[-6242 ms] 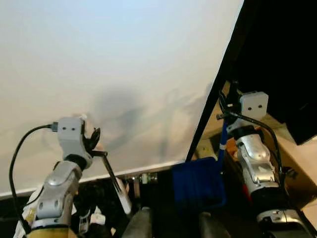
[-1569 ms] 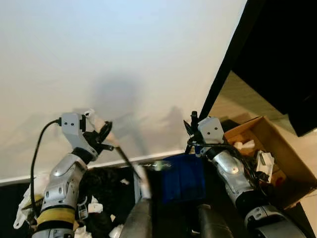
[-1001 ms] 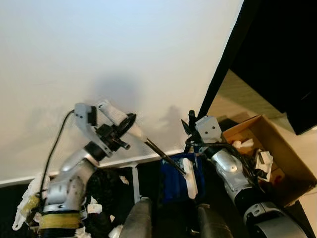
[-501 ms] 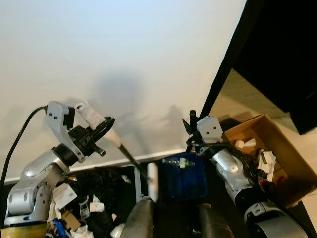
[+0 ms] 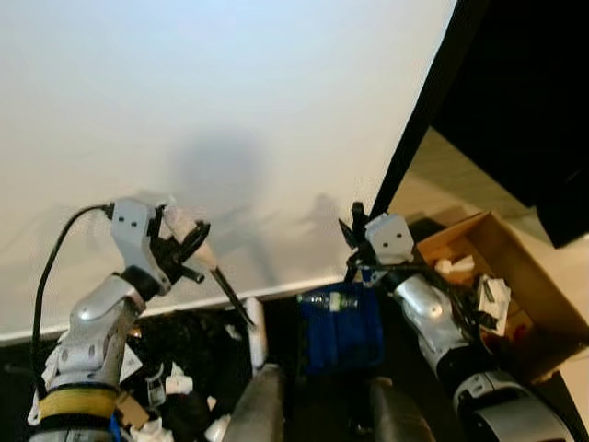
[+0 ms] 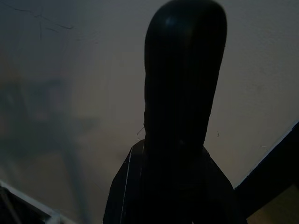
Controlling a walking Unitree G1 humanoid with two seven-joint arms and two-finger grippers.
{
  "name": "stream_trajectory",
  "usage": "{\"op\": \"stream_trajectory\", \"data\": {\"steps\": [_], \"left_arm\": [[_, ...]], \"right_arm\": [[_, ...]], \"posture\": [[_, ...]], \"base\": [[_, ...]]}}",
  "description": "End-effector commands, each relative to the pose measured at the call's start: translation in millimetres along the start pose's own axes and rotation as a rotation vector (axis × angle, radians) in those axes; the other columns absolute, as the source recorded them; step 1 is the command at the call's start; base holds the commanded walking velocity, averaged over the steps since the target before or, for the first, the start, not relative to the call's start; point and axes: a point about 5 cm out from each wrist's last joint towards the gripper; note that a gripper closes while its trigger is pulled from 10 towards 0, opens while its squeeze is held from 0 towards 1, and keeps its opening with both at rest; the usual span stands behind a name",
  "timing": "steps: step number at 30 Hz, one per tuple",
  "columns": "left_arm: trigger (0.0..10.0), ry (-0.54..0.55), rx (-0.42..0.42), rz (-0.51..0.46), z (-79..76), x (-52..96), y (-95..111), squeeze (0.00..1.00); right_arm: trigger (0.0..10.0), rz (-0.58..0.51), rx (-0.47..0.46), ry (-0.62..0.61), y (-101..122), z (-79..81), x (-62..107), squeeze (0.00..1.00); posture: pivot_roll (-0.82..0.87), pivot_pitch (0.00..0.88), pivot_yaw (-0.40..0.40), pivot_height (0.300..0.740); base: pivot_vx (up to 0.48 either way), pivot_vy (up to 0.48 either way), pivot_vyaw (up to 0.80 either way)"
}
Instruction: Sweep floor
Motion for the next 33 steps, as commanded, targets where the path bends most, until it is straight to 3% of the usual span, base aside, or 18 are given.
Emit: {"op": "stream_trajectory", "data": {"steps": [1,7,11,12,13,15,19,21,22,33], "left_arm": [[10.0,0.009,-0.028,-0.001,-1.6,0.4,-4,0.0],[10.0,-0.007,-0.008,0.02,-7.8,-3.6,-15,0.0],[10.0,0.005,0.062,0.003,-12.8,-8.0,-25,0.0],[10.0,0.005,0.062,0.003,-12.8,-8.0,-25,0.0],[10.0,0.007,0.127,-0.028,-16.1,-11.8,-25,0.0],[10.0,0.005,0.164,-0.045,-18.2,-13.6,-24,0.0],[10.0,0.001,0.188,-0.063,-20.2,-16.3,-23,0.0],[10.0,-0.02,0.229,-0.089,-25.9,-20.5,-20,0.0],[10.0,-0.066,0.279,-0.12,-35.9,-25.9,-16,0.0],[10.0,-0.195,0.356,-0.162,-57.2,-28.0,-4,0.0]], "right_arm": [[10.0,-0.003,0.014,0.003,-3,-0.3,4.6,0.0],[10.0,-0.001,0.012,-0.001,-3,0.6,5.7,0.0],[10.0,-0.003,0.012,-0.003,-3,0.3,5.2,0.0],[10.0,-0.003,0.012,-0.003,-3,0.3,5.2,0.0],[10.0,-0.004,0.014,-0.005,-2,-1.2,5.0,0.0],[10.0,-0.004,0.015,-0.006,-2,-1.8,4.9,0.0],[10.0,-0.004,0.015,-0.006,-2,-2.3,5.0,0.0],[10.0,-0.005,0.016,-0.007,-2,-2.7,4.6,0.0],[10.0,-0.006,0.016,-0.007,-1,-2.9,3.9,0.0],[10.0,-0.006,0.015,-0.01,-1,-2.5,3.3,0.0]], "posture": [[0.25,0.253,0.018,0.74],[0.25,0.254,0.021,0.74],[0.24,0.258,0.021,0.74],[0.24,0.258,0.021,0.74],[0.24,0.26,0.018,0.74],[0.24,0.26,0.018,0.74],[0.23,0.26,0.016,0.74],[0.23,0.257,0.016,0.74],[0.24,0.257,0.016,0.74],[0.24,0.251,0.021,0.74]], "base": [[0.0,0.0,0.0],[0.0,0.0,0.0],[0.0,0.0,0.0],[0.0,0.0,0.0],[0.0,0.0,0.0],[0.0,0.0,0.0],[0.0,0.0,0.0],[0.0,0.0,0.0],[0.0,0.0,0.0],[0.0,0.0,0.0]]}}
Point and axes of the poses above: a point about 5 cm out from each wrist's last joint towards the gripper, its own x axis pointing back from the gripper into the wrist, its own y axis along the axis of the wrist's last joint, z = x × y, and after that the axes turned 1 degree about -x, right-handed
